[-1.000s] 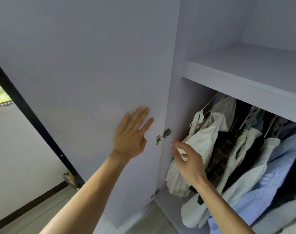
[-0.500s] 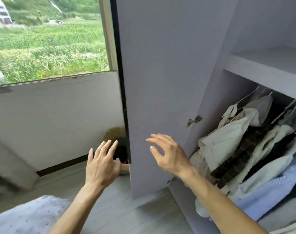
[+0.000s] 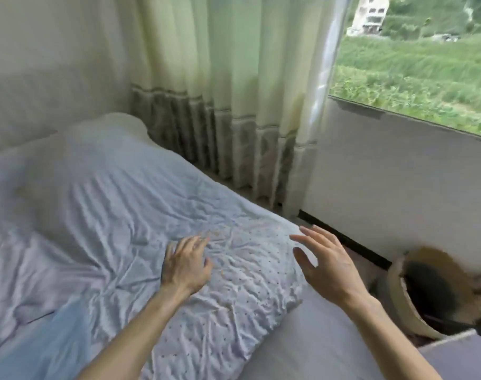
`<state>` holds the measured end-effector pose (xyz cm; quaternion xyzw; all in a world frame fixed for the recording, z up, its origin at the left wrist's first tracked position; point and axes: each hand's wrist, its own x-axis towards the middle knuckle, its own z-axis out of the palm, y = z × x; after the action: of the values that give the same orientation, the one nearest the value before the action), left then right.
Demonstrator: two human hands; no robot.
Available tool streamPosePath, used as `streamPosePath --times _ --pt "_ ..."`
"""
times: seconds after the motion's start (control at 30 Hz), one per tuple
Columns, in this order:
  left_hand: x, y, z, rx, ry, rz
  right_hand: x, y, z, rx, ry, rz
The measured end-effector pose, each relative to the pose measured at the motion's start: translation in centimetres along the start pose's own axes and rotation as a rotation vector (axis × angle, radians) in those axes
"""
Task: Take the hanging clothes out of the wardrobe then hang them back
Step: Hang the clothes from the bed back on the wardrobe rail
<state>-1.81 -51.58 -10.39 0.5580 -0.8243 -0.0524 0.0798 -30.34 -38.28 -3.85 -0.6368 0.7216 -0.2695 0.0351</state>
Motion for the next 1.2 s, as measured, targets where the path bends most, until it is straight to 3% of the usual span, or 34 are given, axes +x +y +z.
streamPosePath --times 0.17,0.33,0.6,0.9,1.2 --pt "-8.9 -11.4 -2.1 0.012 0.005 -0.385 4.0 -10.2 6.7 0.072 -0.175 -0.292" --pt "-17.5 -16.8 -3.1 0.031 0.02 -0.656 4.8 -17.8 11.8 0.143 -0.325 -0.563" --pt "-27.0 -20.5 -1.3 -0.015 -0.056 -0.989 3.0 -23.3 18.3 0.193 -0.538 -0.7" --pt "-28.6 -26.8 1.4 -0.083 -0.288 -1.061 0.1 -24.7 25.8 0.033 -0.839 -0.666" --pt "-22.4 -43.6 8.0 -0.136 -0.54 -0.907 0.8 -30.6 40.2 -0.121 -1.045 -0.446"
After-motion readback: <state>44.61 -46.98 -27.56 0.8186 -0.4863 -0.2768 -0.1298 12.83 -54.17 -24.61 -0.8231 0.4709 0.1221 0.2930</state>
